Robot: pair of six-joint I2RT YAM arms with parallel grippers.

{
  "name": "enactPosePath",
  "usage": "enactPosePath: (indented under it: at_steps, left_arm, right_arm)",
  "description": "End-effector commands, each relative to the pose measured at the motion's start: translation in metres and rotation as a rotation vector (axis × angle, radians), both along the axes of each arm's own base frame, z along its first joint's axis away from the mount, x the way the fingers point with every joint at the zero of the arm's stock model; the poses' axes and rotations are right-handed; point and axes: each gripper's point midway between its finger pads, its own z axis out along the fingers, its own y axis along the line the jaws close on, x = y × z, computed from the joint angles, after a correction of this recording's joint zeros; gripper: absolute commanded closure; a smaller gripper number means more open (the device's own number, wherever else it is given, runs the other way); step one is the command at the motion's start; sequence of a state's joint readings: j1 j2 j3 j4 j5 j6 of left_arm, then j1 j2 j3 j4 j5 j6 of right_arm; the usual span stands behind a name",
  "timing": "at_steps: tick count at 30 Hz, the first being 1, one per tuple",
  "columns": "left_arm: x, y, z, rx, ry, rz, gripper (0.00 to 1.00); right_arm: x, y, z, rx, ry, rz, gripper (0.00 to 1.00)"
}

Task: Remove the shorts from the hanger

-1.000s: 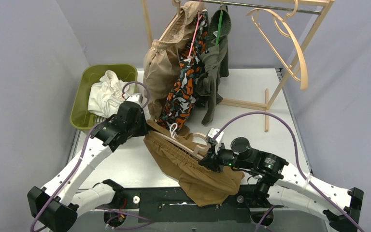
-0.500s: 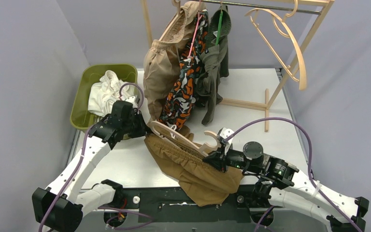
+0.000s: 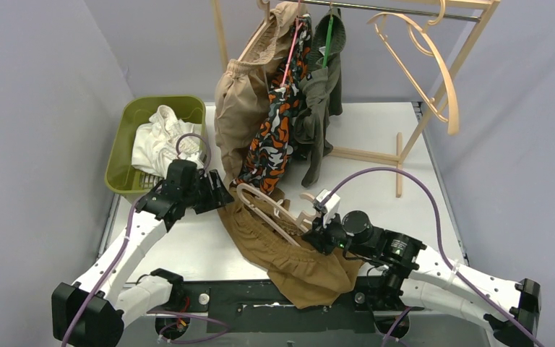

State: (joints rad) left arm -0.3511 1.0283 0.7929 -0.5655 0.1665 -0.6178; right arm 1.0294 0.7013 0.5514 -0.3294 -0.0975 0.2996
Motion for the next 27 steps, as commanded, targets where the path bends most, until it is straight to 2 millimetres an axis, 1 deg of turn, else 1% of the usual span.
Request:
enactPosePath:
  at_steps: [1, 5, 7, 11, 13, 15, 19, 22, 26, 27]
  left_arm:
    - [0.006, -0.014, 0.017, -0.126, -0.066, 0.014, 0.44]
    - [0.004, -0.029, 0.019, -0.241, -0.056, 0.011, 0.43]
    - [0.002, -0.042, 0.024, -0.318, -0.055, -0.001, 0.43]
    - [-0.002, -0.065, 0.018, -0.424, -0.034, 0.015, 0.41]
    - [-0.005, -0.078, 0.011, -0.445, -0.009, 0.026, 0.41]
    - [-0.007, -0.086, 0.006, -0.456, 0.01, 0.053, 0.41]
    - [-0.007, -0.092, 0.005, -0.521, 0.014, 0.084, 0.41]
    - [-0.01, -0.095, 0.005, -0.572, 0.024, 0.088, 0.41]
    - [-0.018, -0.099, -0.007, -0.582, 0.069, 0.067, 0.42]
    - [-0.019, -0.101, -0.008, -0.585, 0.069, 0.054, 0.43]
  right_arm:
    - [0.021, 0.01, 0.024, 0.13, -0.038, -0.118, 1.0]
    - [0.018, 0.019, 0.025, 0.211, -0.019, -0.106, 1.0]
    - [0.017, 0.022, 0.024, 0.231, -0.005, -0.106, 1.0]
    - [0.016, 0.024, 0.02, 0.234, 0.016, -0.11, 1.0]
    - [0.018, 0.024, 0.018, 0.224, 0.023, -0.123, 1.0]
    - [0.022, 0.023, 0.021, 0.225, 0.025, -0.148, 1.0]
    - [0.019, 0.028, 0.031, 0.284, 0.047, -0.144, 1.0]
    - [0.017, 0.032, 0.031, 0.292, 0.062, -0.131, 1.0]
    - [0.019, 0.032, 0.035, 0.324, 0.052, -0.143, 1.0]
    - [0.02, 0.032, 0.035, 0.332, 0.046, -0.143, 1.0]
